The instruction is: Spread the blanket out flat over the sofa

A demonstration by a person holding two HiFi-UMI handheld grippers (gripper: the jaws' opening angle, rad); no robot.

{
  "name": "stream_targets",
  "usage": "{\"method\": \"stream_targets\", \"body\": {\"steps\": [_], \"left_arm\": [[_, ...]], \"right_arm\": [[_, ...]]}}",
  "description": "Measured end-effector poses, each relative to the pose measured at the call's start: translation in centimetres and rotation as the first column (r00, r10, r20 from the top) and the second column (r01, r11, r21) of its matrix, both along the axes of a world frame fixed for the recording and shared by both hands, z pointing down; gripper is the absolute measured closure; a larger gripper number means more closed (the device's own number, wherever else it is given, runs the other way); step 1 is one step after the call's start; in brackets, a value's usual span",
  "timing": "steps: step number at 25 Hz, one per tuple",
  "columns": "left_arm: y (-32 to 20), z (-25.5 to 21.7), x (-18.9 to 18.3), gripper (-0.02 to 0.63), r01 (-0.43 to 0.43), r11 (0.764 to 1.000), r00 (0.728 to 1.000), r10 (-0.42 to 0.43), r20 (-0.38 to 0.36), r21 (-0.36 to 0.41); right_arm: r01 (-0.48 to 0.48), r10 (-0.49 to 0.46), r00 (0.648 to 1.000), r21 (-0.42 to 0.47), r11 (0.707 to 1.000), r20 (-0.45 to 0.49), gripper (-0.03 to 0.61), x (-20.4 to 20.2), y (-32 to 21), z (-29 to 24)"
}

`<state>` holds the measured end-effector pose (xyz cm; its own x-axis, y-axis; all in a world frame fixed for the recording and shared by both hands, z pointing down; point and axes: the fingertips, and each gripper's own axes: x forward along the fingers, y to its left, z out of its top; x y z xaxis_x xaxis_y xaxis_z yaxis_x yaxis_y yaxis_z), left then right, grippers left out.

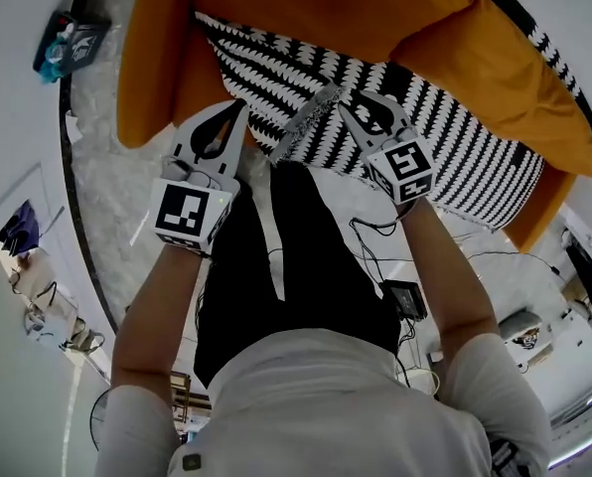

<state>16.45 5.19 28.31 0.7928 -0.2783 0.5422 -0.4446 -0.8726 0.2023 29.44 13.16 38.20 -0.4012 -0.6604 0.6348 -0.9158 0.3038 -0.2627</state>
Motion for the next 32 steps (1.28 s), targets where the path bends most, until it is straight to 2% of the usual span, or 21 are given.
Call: {"method": "stream_targets", "body": {"steps": [8, 17, 25, 28, 30, 32], "left_arm": [[0.0, 7.2, 0.4, 0.604, -0.018, 0.999, 0.999, 0.02, 0.04, -0.037], [0.0, 12.8, -0.1, 0.604, 0.004, 0.998, 0.998, 0.001, 0.069, -0.064], [2.0, 15.4, -0.4, 0.604, 0.013, 0.997, 0.997, -0.007, 0.081, -0.078], [2.0, 15.6, -0.9, 0.604, 0.018, 0.996, 0.996, -0.011, 0.086, -0.088], [1.5, 15.4, -1.4, 0.604, 0.03, 0.995, 0.996, -0.022, 0.085, -0.092], [1.1, 15.2, -1.8, 0.604, 0.043, 0.995, 0.996, -0.035, 0.083, -0.093]], "right_arm": [[0.018, -0.022, 0.999, -0.136, 0.991, -0.028, 0.452, 0.8, 0.7, 11.3], [0.073, -0.088, 0.995, -0.244, 0.967, -0.052, 0.446, 0.3, 1.4, 20.7], [0.097, -0.114, 0.993, -0.325, 0.941, -0.033, 0.44, 0.0, 3.7, 25.5], [0.099, -0.118, 0.993, -0.348, 0.932, -0.033, 0.445, -0.2, 3.9, 25.8], [0.108, -0.129, 0.991, -0.344, 0.933, -0.041, 0.51, -0.4, 3.3, 25.3], [0.123, -0.147, 0.988, -0.335, 0.934, -0.049, 0.54, -0.7, 2.9, 24.8]]}}
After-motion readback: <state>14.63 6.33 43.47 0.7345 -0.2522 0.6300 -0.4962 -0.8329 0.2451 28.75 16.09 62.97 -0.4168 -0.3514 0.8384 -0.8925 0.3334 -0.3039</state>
